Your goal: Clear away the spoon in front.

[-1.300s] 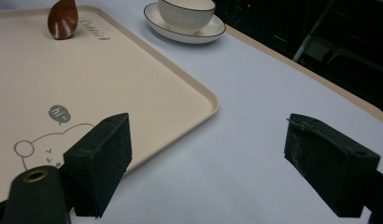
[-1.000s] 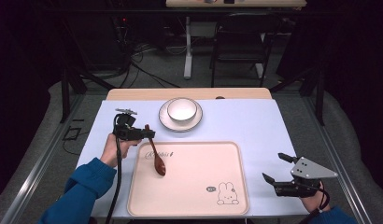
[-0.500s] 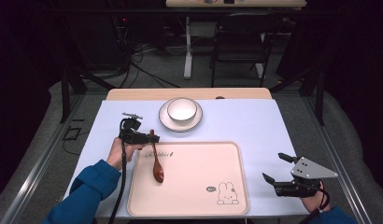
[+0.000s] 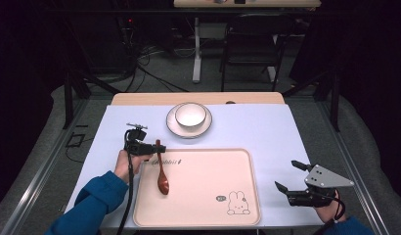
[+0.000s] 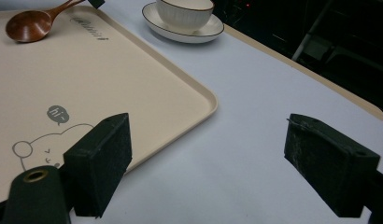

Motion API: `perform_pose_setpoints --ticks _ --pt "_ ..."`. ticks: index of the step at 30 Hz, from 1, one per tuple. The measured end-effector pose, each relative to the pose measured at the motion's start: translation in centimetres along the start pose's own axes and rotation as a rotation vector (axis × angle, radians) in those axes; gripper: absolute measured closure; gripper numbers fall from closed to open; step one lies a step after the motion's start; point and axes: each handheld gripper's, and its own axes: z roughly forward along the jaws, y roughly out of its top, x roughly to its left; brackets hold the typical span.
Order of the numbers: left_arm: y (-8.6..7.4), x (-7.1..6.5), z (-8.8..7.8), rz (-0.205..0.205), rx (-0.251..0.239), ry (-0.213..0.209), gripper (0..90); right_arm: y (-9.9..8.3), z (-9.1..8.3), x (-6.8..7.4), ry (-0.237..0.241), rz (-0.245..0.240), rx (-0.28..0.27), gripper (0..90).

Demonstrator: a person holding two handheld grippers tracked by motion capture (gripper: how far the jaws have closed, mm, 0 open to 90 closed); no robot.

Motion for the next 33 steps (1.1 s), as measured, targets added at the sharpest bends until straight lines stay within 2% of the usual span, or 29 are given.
perform_pose_setpoints --ticks 3,5,14,19,30,32,33 --pt "-0.4 -0.3 0.1 0.015 0.019 -0.001 73.7 0.0 0.0 0.0 0.0 0.0 0.0 14.2" --pt "-0.7 -0.5 0.2 0.026 0.026 0.019 73.2 0.0 0.0 0.0 0.0 -0.002 0.001 14.2" --pt "-1.6 -0.6 0.5 0.038 0.058 0.048 71.4 0.0 0.0 0.0 0.0 0.0 0.0 14.2" --pt "-2.0 -0.9 0.7 0.071 0.083 0.071 69.0 0.0 0.0 0.0 0.001 0.0 0.0 14.2" --pt "-2.3 -1.1 0.6 0.119 0.094 0.093 57.6 0.0 -0.1 0.0 -0.002 -0.001 0.001 14.2" --pt "-2.3 -1.2 0.4 0.141 0.094 0.109 55.5 0.0 -0.1 0.1 -0.002 -0.002 0.002 14.2" --pt "-2.2 -1.3 0.3 0.152 0.093 0.119 51.6 0.0 -0.1 0.1 -0.002 -0.002 0.001 14.2"
